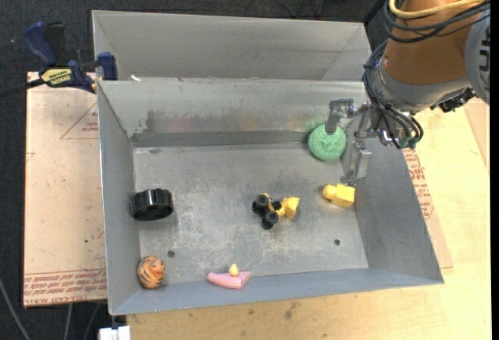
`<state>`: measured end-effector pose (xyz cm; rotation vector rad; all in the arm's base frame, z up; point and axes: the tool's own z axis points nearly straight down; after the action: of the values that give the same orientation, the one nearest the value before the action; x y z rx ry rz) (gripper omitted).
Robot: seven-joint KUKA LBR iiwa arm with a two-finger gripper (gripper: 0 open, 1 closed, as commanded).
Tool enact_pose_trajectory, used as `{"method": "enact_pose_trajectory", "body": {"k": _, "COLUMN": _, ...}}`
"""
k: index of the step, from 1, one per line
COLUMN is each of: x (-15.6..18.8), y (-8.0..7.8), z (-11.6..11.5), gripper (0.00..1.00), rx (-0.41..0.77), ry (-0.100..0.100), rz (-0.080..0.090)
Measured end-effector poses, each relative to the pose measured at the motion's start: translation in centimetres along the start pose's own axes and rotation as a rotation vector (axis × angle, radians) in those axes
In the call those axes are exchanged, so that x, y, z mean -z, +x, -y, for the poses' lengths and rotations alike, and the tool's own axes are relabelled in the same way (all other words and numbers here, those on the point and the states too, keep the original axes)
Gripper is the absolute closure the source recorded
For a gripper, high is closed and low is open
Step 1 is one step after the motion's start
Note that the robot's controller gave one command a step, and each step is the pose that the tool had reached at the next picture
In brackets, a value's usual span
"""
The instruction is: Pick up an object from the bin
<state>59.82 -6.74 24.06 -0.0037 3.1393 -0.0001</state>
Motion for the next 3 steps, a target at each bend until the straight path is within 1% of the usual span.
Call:
{"method": "enact_pose_trajectory", "body": {"k": 1, "x": -4.5, "y": -0.8, "z": -1.3, "gripper": 0.00, "rx": -0.005, "ry": 0.001, "rz": 0.008}}
{"method": "enact_pose_trajectory", "body": {"k": 2, "x": -8.3, "y": 2.6, "z": -3.1, "gripper": 0.00, "rx": -0.101, "ry": -0.001, "rz": -0.002}}
{"method": "enact_pose_trajectory", "body": {"k": 3, "x": -10.5, "y": -0.9, "z": -6.9, "gripper": 0.00, "rx": -0.010, "ry": 0.000, "rz": 0.002}}
